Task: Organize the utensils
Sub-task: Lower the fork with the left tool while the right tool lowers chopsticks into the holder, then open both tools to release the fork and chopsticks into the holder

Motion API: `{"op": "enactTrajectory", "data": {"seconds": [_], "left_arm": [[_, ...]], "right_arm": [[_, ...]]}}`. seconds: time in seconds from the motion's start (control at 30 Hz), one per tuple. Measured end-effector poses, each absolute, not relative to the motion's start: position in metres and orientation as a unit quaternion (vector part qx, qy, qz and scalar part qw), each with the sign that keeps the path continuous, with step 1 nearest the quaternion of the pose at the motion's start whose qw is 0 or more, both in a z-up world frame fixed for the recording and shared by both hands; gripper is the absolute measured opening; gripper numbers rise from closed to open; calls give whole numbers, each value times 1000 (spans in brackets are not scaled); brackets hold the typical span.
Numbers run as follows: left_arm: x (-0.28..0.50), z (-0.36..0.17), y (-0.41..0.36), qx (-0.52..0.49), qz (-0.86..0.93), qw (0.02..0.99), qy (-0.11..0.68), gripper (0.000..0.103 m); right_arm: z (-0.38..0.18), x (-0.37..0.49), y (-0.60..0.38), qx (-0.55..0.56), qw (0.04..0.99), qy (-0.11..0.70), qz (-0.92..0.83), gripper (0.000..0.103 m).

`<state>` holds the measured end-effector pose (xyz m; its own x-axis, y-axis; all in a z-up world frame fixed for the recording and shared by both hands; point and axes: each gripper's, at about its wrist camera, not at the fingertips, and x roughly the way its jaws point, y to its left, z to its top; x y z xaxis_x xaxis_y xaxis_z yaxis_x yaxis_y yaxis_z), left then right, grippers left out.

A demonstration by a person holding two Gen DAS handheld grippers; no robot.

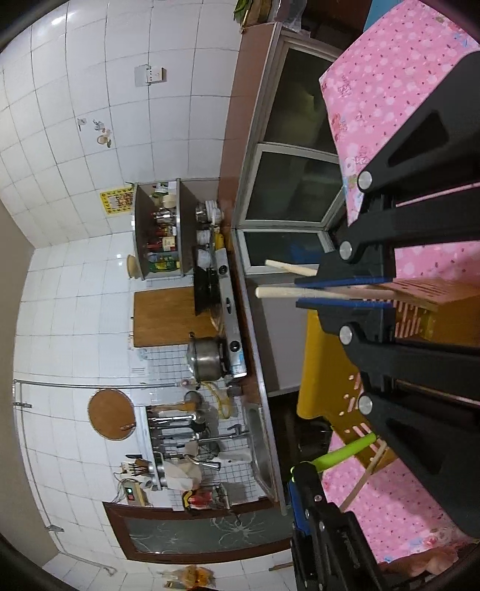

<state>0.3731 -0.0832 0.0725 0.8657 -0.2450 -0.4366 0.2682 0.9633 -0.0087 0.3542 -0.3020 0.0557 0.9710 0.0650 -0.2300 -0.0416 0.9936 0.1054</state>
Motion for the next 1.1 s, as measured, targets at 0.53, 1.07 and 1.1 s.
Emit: {"op": "enactTrajectory", "data": {"seconds": [0.53,1.07,1.1], "left_arm": [[315,116,-29,-28,-91,963,253,78],[279,8,5,-23,-66,928,366,87],[279,3,5,-19,-63,927,368,87]], "right_arm": [[90,294,-309,45,981,188,-10,44],[-10,256,-299,82,938,335,-27,44],[-21,258,-297,85,932,350,-25,43]]}}
